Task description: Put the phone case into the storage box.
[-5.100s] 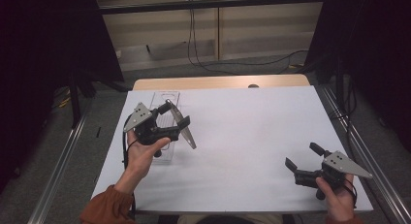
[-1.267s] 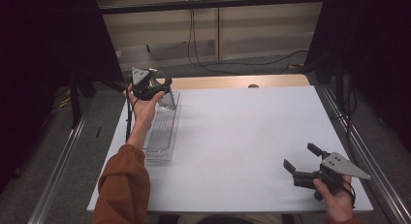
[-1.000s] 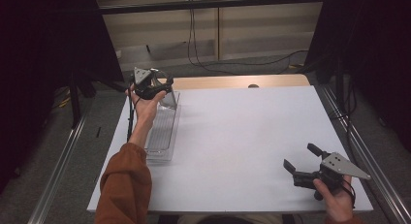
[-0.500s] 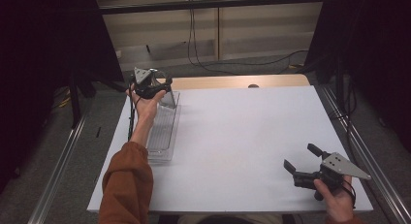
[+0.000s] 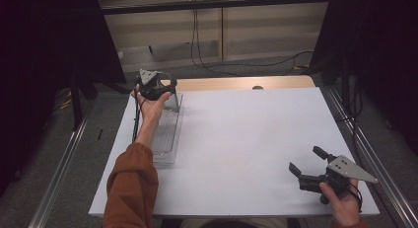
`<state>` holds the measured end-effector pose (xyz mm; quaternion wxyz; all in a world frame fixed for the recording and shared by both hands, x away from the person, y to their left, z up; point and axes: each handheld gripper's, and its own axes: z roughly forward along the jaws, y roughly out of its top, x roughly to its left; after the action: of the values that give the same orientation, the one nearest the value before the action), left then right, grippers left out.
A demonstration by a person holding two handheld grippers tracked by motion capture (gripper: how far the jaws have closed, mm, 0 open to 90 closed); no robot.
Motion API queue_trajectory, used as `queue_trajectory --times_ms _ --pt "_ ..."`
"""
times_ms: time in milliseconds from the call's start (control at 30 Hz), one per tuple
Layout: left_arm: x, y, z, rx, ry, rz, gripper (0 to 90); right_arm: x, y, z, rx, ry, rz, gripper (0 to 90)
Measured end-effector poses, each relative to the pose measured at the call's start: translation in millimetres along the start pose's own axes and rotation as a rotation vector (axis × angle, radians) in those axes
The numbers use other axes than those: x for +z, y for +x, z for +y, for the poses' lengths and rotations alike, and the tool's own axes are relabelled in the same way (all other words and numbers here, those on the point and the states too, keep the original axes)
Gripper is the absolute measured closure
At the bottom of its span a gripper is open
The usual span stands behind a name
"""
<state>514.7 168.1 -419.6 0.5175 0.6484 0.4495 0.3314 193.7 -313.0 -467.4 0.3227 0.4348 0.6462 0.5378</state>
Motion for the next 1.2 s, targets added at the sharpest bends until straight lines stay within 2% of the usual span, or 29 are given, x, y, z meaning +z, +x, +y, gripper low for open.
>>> queue_trajectory --times_ms 167,233,300,333,467,533,700,800,933,1067,1200 --pt "-1.2 2.6 0.2 0.001 0.001 -0.008 12.3 0.2 0.0 -0.3 -0.003 -0.001 -0.001 0.0" --pt "-1.7 2.4 -0.5 0.000 0.017 0.004 12.3 0.1 0.3 -0.3 -0.008 0.002 0.005 0.0" --pt "-0.1 1.5 -2.2 -0.005 0.012 -0.014 12.1 0.4 0.4 -0.3 -0.006 0.001 0.003 0.0" --pt "-0.1 -0.2 -2.4 0.002 0.017 -0.001 12.1 0.5 0.4 -0.3 -0.006 0.001 0.003 0.0" --pt "2.7 -1.5 -2.9 0.008 0.000 -0.021 12.2 0.5 0.6 -0.4 -0.006 0.003 0.002 0.0" --pt "4.3 -2.1 -3.7 -0.003 0.007 -0.017 12.2 0.4 0.3 -0.4 -0.008 0.002 0.005 0.0" --pt "4.3 1.5 -3.9 0.009 0.002 -0.007 12.1 0.5 0.3 -0.6 -0.005 0.003 0.008 0.0" --pt "3.9 3.6 -3.5 -0.002 -0.005 -0.014 11.9 1.1 -0.2 -1.0 -0.008 0.006 0.012 0.0" --pt "3.8 4.7 -4.9 -0.002 0.016 -0.009 11.4 1.4 0.2 -0.9 -0.011 0.002 0.011 0.0" --pt "4.5 2.4 -4.2 0.015 0.021 -0.007 11.1 1.1 0.2 -1.0 -0.012 0.008 0.016 0.0" --pt "6.1 3.2 -3.7 0.012 0.027 -0.004 10.5 1.3 0.1 -1.2 -0.006 0.010 0.018 0.0"
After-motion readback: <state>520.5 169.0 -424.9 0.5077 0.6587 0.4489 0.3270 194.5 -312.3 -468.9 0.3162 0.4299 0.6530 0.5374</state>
